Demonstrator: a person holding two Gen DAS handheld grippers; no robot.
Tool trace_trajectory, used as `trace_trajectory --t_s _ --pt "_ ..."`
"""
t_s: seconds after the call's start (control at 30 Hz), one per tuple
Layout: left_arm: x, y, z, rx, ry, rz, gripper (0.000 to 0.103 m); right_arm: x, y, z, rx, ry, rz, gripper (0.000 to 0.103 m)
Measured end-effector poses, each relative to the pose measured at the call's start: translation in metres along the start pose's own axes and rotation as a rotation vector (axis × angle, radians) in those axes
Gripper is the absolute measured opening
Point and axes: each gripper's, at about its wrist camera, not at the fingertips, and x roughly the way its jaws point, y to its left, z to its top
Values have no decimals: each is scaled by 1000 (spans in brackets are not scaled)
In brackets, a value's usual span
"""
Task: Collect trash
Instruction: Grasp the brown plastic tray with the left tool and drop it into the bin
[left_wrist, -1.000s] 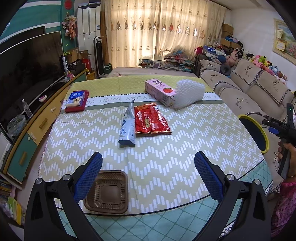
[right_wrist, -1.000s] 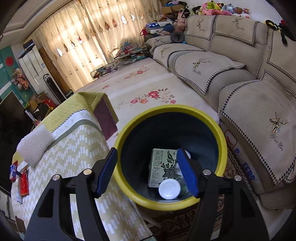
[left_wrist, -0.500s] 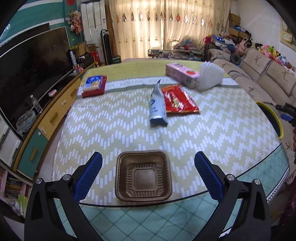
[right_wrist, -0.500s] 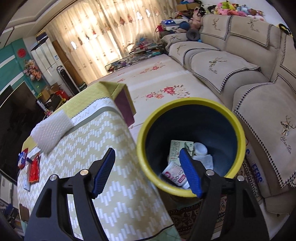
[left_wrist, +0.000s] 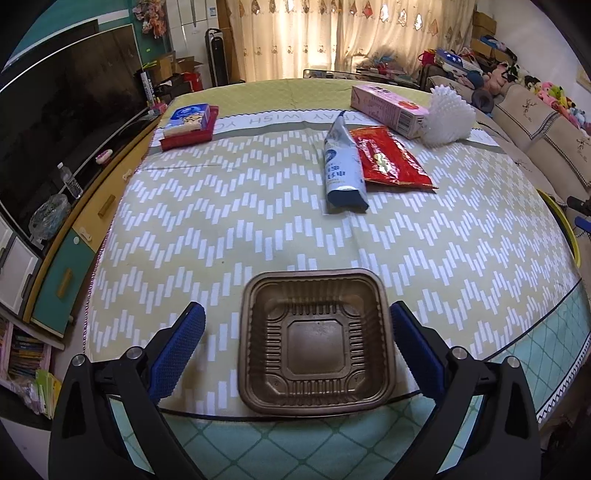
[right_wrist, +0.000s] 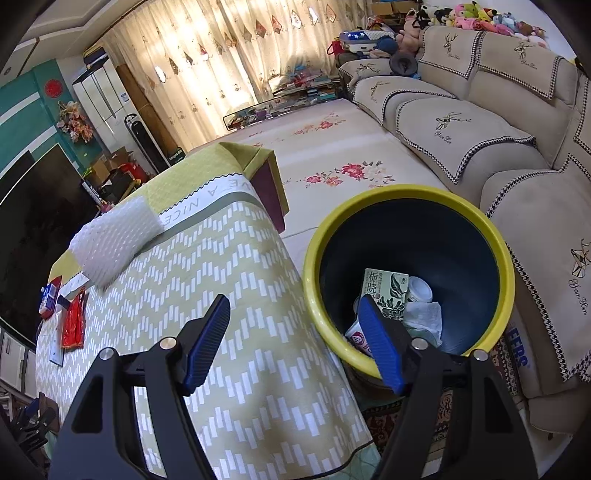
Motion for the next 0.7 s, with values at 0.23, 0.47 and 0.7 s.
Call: trace_trajectory --t_s 0.23,0.47,0.7 --pt "-4 -2 4 -11 -3 -40 70 0 1 -1 0 3 8 68" --pt "-28 -38 24 75 -73 -93 70 -12 -9 -4 18 -20 13 68" --pt "-38 -113 64 233 -133 -206 70 -29 -37 -13 55 -55 -30 68"
